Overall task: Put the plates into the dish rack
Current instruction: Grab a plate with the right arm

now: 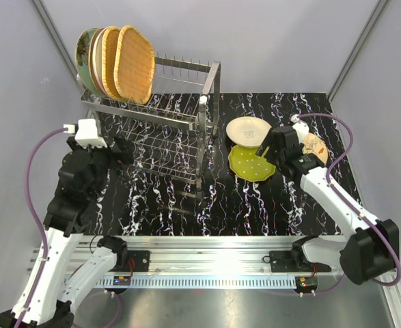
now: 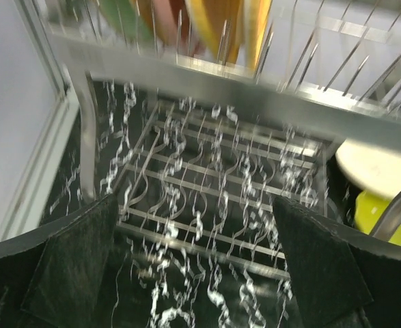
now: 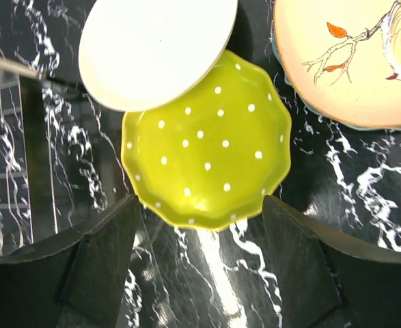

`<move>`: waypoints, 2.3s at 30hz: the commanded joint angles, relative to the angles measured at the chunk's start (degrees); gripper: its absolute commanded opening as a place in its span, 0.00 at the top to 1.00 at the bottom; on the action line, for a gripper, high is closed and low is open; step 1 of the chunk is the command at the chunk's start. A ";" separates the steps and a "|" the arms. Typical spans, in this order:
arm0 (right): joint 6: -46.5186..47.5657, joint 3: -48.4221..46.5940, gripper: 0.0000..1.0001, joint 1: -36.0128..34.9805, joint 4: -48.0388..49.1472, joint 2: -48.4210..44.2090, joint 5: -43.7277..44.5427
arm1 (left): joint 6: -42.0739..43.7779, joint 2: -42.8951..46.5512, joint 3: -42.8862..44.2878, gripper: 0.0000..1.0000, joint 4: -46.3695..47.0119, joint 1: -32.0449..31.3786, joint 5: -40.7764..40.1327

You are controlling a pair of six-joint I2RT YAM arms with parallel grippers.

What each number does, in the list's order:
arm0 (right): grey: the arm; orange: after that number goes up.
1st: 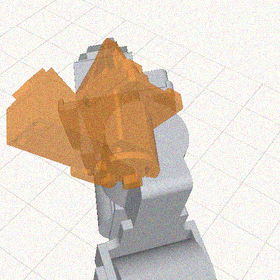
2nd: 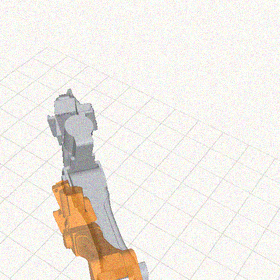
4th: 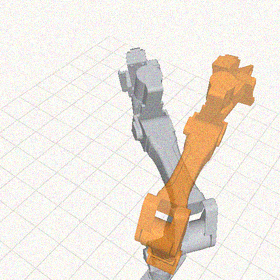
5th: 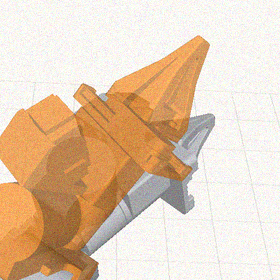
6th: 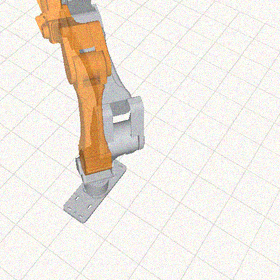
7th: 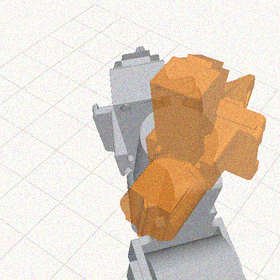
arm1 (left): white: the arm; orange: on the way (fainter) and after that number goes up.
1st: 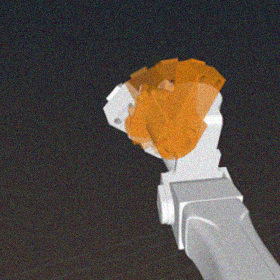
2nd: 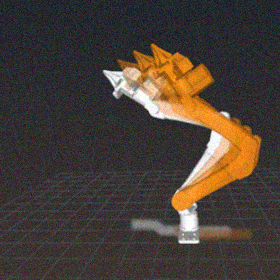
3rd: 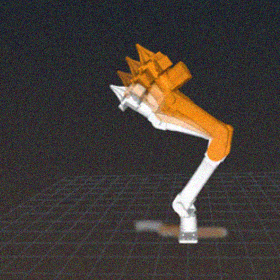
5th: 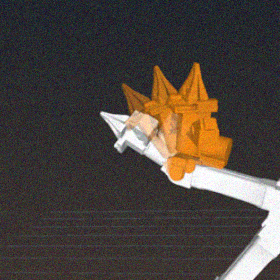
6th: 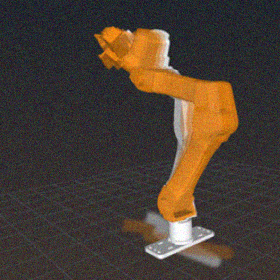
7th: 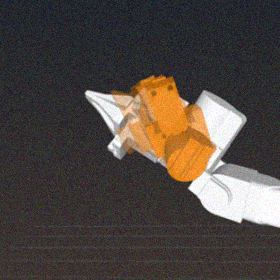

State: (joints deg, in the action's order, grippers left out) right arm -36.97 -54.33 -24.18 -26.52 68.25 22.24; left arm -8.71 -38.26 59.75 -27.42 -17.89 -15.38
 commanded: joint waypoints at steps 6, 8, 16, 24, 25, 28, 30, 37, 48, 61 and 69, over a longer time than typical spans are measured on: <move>-5.74 -5.61 0.19 12.84 9.73 10.66 -19.32 | 2.47 7.48 -12.17 0.03 5.35 0.05 -2.47; -6.09 -7.89 0.19 13.55 10.09 13.04 -19.25 | 2.73 9.25 -14.56 0.05 7.54 0.14 -1.94; -8.29 -16.50 0.19 14.17 10.70 26.49 -20.57 | 3.53 14.44 -18.26 0.11 8.70 -0.92 -6.33; -11.02 -17.75 0.20 14.25 8.86 32.82 -19.52 | 2.91 14.53 -18.53 0.01 8.52 -2.06 -8.79; -11.10 -17.66 0.20 14.17 9.03 33.26 -19.25 | 2.91 14.70 -18.53 0.01 8.44 -2.15 -8.88; -11.11 -18.27 0.21 14.25 9.30 35.28 -18.90 | 2.91 14.71 -18.61 0.01 8.52 -2.41 -9.06; -11.02 -18.62 0.22 14.25 9.56 36.34 -18.55 | 3.00 14.71 -18.70 0.01 8.52 -2.50 -9.06; -11.90 -18.80 0.41 14.25 11.05 38.54 -18.64 | 3.26 14.00 -18.70 0.01 8.61 -2.59 -8.79; -13.39 -18.54 0.64 14.34 10.53 38.54 -18.55 | 3.35 13.56 -18.70 0.01 8.44 -2.76 -8.53; -14.71 -20.20 1.00 15.39 9.03 36.26 -18.64 | 3.52 13.48 -18.88 0.01 8.26 -2.85 -8.71; -11.99 -20.47 1.00 18.03 6.31 29.41 -18.37 | 3.53 12.77 -18.88 0.01 8.08 -2.85 -8.88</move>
State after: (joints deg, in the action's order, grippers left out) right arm -50.30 -72.01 -7.55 -20.38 104.49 3.46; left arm -5.82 -24.77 41.08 -22.20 -20.47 -23.18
